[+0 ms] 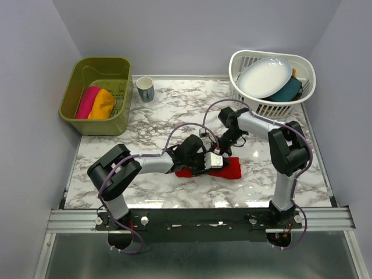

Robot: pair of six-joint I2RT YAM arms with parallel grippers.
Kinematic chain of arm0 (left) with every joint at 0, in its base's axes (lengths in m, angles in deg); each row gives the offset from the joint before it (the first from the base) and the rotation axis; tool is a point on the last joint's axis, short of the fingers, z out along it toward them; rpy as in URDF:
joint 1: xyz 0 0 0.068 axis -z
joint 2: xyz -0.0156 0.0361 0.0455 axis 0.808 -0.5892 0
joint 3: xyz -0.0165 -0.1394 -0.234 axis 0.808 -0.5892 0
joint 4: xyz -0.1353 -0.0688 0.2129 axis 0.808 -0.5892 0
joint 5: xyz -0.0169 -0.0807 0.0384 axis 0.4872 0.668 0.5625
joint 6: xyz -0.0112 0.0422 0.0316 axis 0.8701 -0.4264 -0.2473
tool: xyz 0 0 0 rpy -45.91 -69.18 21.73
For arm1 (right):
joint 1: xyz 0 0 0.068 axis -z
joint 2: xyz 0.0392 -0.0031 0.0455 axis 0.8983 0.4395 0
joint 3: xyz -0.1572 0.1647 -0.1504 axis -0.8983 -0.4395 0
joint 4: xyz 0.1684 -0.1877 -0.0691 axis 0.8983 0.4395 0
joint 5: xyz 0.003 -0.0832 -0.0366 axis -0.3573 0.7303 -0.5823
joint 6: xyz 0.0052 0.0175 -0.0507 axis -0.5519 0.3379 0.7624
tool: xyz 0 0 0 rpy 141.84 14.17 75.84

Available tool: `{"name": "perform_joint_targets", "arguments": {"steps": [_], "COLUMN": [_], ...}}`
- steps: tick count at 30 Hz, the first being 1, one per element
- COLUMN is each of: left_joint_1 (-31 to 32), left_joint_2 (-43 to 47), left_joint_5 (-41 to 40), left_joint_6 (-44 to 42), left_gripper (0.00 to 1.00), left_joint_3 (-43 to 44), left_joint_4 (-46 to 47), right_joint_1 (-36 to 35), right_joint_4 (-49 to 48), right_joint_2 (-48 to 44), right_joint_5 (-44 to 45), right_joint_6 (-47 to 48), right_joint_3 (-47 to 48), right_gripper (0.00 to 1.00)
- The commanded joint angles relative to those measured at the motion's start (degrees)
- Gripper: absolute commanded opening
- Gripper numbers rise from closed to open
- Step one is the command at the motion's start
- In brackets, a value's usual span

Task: Roll the t-shirts
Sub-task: Pick up the T-shirt from the center of the board.

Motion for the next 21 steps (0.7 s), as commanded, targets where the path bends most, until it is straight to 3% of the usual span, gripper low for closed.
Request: {"name": "perform_joint_targets", "arguments": {"steps": [1, 3, 4, 7, 9, 12, 13, 16, 19, 21], "left_joint_1": [2.3, 2.3, 2.3, 2.4, 2.4, 2.4, 2.3, 2.4, 2.1, 1.1], "left_joint_2": [-3.4, -4.5, -5.1, -6.7, -7.5, -8.7, -8.8, -8.7, -8.2, -7.3], "left_joint_5": [2.5, 3.3, 2.8, 1.8, 0.7, -0.4, -0.2, 1.0, 1.7, 1.5], "left_joint_6": [-0.2, -0.9, -1.0, -0.7, -0.7, -1.7, -1.8, -2.7, -3.2, -2.9], "left_gripper": [0.45, 0.49, 0.57, 0.66, 0.66, 0.45, 0.32, 0.13, 0.0, 0.0], "left_joint_3": [-1.7, -0.5, -0.2, 0.3, 0.7, 1.6, 1.7, 2.8, 5.4, 8.4], "left_joint_4": [-8.6, -9.6, -10.3, -9.6, -9.4, -10.7, -10.9, -12.6, -15.5, -17.4], "right_joint_1": [4.7, 7.8, 8.7, 10.6, 10.8, 11.4, 11.7, 13.1, 13.9, 14.4], "right_joint_4": [0.5, 3.1, 5.9, 10.6, 11.6, 10.9, 9.1, 6.4, 5.8, 4.9], "right_joint_2": [-2.7, -4.0, -5.4, -7.2, -9.4, -12.9, -13.9, -16.6, -17.9, -19.0], "right_joint_5": [-6.5, -6.6, -6.5, -5.5, -4.9, -4.8, -4.5, -2.8, 1.4, 6.9], "right_joint_6": [-6.5, -6.0, -4.8, -2.2, -1.6, -3.1, -5.3, -8.9, -10.8, -12.5], "right_joint_3": [10.0, 12.7, 14.1, 18.0, 18.6, 17.4, 16.8, 15.5, 15.9, 16.1], "right_gripper": [1.0, 1.0, 1.0, 1.0, 1.0, 1.0, 1.0, 1.0, 1.0, 1.0]}}
